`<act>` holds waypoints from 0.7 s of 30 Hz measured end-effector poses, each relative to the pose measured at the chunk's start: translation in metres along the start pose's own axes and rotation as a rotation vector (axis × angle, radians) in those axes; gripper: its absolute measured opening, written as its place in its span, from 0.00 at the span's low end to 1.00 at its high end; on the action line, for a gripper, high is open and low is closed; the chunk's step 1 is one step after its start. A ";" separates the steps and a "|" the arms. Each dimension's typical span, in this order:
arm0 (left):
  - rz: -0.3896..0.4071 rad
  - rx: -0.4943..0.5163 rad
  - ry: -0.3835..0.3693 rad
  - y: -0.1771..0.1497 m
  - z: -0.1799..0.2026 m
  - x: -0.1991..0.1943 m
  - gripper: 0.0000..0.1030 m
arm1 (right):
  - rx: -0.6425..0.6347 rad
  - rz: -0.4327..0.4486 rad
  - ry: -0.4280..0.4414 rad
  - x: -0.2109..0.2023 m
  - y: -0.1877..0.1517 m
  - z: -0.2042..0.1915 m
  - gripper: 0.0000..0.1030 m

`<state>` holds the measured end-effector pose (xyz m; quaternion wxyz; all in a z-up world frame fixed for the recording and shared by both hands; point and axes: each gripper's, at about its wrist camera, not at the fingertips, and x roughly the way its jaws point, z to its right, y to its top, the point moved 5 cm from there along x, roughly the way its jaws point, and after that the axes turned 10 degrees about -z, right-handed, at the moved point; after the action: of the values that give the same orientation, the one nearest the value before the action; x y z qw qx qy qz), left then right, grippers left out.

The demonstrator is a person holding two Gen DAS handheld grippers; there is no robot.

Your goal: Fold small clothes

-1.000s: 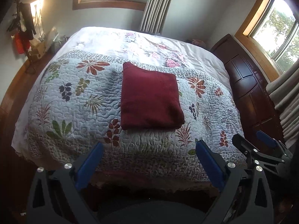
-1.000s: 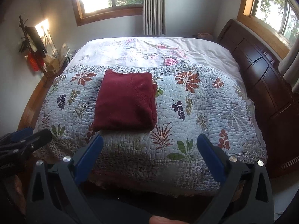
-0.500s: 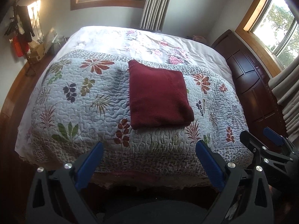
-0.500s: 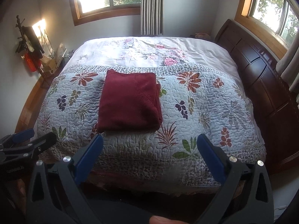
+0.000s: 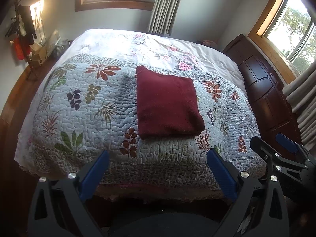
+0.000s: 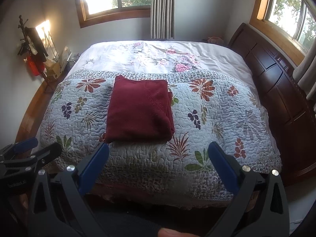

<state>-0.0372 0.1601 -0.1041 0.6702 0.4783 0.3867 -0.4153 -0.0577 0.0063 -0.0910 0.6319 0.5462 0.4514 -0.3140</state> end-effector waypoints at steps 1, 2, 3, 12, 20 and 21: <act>-0.001 0.000 0.000 0.000 0.000 0.000 0.96 | 0.000 0.000 0.001 0.000 0.000 0.000 0.97; -0.002 0.001 0.001 0.000 0.001 0.001 0.96 | -0.001 -0.001 0.000 0.000 0.000 0.000 0.97; -0.001 0.000 0.001 -0.001 0.001 0.001 0.96 | -0.001 -0.001 -0.001 0.000 0.000 0.001 0.97; 0.008 0.007 0.017 0.002 0.002 0.001 0.96 | -0.007 0.005 0.003 0.001 0.003 0.000 0.97; 0.015 0.005 0.029 0.007 -0.001 0.001 0.96 | -0.024 0.008 0.003 0.005 0.007 -0.004 0.97; 0.015 0.004 0.030 0.008 -0.002 0.001 0.96 | -0.026 0.008 0.005 0.005 0.007 -0.005 0.97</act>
<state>-0.0299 0.1631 -0.1027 0.6665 0.4889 0.3923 -0.4035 -0.0504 0.0130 -0.0930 0.6391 0.5404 0.4549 -0.3042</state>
